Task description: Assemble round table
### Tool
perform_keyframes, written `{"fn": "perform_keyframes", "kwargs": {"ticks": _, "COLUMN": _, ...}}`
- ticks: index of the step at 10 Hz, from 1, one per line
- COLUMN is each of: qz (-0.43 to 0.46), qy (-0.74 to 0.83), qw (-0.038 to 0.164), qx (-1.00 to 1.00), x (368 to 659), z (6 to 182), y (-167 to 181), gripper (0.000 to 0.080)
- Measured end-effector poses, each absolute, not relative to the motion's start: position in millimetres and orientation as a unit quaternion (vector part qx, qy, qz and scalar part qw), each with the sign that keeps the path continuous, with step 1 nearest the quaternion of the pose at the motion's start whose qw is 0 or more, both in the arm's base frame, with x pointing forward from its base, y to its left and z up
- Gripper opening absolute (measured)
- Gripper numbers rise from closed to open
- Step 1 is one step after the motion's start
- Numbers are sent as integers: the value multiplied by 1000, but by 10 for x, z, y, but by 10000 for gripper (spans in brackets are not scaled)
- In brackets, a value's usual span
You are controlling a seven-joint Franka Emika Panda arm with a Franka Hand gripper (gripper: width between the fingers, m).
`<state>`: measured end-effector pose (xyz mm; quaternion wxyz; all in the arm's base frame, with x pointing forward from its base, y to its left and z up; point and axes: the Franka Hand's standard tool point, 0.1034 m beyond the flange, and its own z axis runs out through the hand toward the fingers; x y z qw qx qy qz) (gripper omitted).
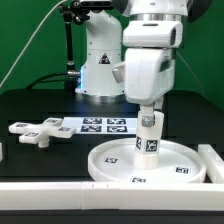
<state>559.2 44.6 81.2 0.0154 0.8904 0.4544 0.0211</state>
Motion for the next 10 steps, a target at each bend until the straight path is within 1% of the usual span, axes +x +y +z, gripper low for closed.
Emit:
{"fn": "perform_keyframes", "kwargs": {"ticks": 4, "qz": 22, "qy": 336, "qw": 13, "qx": 942, "x": 5608, "z": 812, "y": 436, "gripper": 415}}
{"fn": "perform_keyframes", "kwargs": {"ticks": 6, "qz": 40, "qy": 224, "qw": 0, "qx": 974, "x": 5564, "z": 811, "y": 396, "gripper": 415}}
{"fn": "perform_keyframes", "kwargs": {"ticks": 7, "qz": 62, "qy": 179, "qw": -1, "qx": 982, "x": 5527, "z": 811, "y": 400, "gripper": 415}}
{"fn": "perform_keyframes", "kwargs": {"ticks": 9, "qz": 69, "qy": 73, "qw": -15, "qx": 995, "x": 5531, "z": 805, "y": 412, "gripper": 415}}
{"fn": "perform_keyframes", "kwargs": {"ticks": 10, "qz": 69, "qy": 26, "qw": -17, "qx": 997, "x": 5543, "z": 807, "y": 408, "gripper": 415}}
